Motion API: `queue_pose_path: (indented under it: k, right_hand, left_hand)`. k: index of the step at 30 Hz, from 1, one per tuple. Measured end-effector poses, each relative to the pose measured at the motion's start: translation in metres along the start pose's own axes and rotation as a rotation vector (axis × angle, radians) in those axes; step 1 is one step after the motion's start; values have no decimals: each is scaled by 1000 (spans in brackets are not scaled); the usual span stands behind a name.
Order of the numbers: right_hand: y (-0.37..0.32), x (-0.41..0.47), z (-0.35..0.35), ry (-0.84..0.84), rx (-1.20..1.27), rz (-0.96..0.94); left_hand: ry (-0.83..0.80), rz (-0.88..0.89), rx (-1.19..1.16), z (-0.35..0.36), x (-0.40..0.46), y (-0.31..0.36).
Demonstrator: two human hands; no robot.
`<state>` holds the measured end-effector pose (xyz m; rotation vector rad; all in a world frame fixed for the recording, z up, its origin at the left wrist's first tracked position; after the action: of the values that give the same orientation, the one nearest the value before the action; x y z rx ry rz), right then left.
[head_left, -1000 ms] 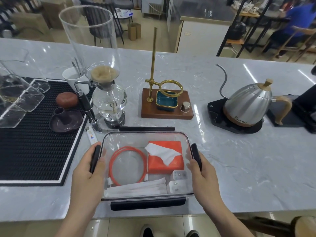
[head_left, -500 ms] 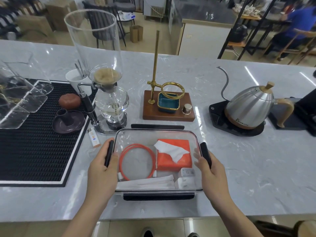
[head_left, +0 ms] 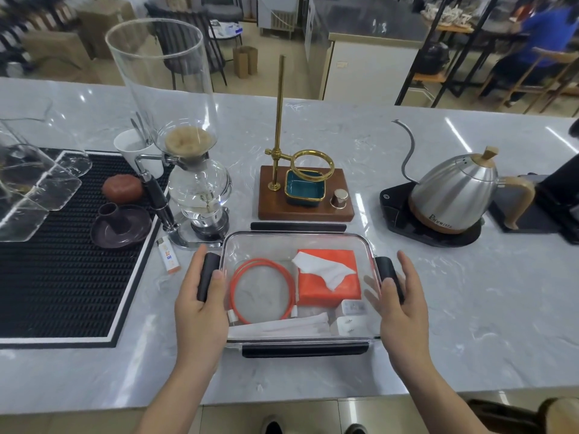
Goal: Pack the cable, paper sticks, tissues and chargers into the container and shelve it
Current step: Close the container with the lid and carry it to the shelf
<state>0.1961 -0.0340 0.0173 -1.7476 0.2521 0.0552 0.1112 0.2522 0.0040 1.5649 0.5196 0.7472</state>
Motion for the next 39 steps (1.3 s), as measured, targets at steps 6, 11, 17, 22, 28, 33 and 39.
queue_pose_path:
  k: [6,11,17,22,28,33,39]
  right_hand:
    - [-1,2,-1,22,-113,-80]
    - [-1,4,0,-52,-132,-51]
    - [0,8,1,-110,-123,-7]
    - [1,9,2,-106,-132,3]
    - [3,12,-1,-98,-170,0]
    - [5,15,-1,-107,-206,10]
    - [1,11,1,-116,-214,-28]
  left_hand:
    - [44,64,58,-1,-2,2]
    - [19,76,127,0,-3,8]
    - [-117,4,137,5,3,0]
    - [-153,-42,115,6,5,-5]
    - [-179,-46,127,6,6,-1]
    - [-188,-110,174,5,7,-4]
    - [-181,-47,229,7,4,3]
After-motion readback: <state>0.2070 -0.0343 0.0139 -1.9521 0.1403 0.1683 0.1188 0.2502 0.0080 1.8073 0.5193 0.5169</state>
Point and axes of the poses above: each hand's wrist, its own x-axis towards the middle knuckle, its own z-axis out of the palm, y = z × x, the point moved 4 cm from there along x, towards the middle knuckle, and after that the axes turned 9 degrees about z, right-handed, at the moved point
